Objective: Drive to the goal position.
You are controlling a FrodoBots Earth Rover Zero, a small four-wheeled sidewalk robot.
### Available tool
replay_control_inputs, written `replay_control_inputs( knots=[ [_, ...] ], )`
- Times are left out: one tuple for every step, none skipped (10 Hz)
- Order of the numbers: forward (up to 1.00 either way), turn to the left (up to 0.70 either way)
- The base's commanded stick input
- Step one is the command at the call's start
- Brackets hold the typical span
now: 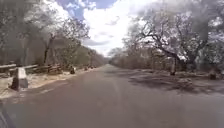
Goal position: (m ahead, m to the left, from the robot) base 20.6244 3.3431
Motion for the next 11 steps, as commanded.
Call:
replay_control_inputs(
  knots=[
    [0.70,0.00],
    [0.70,0.00],
    [0.70,0.00],
    [0.70,0.00],
    [0.70,0.00],
    [0.70,0.00],
    [0.70,0.00],
    [0.70,0.00],
    [0.70,0.00],
    [0.70,0.00],
    [0.70,0.00]
  ],
)
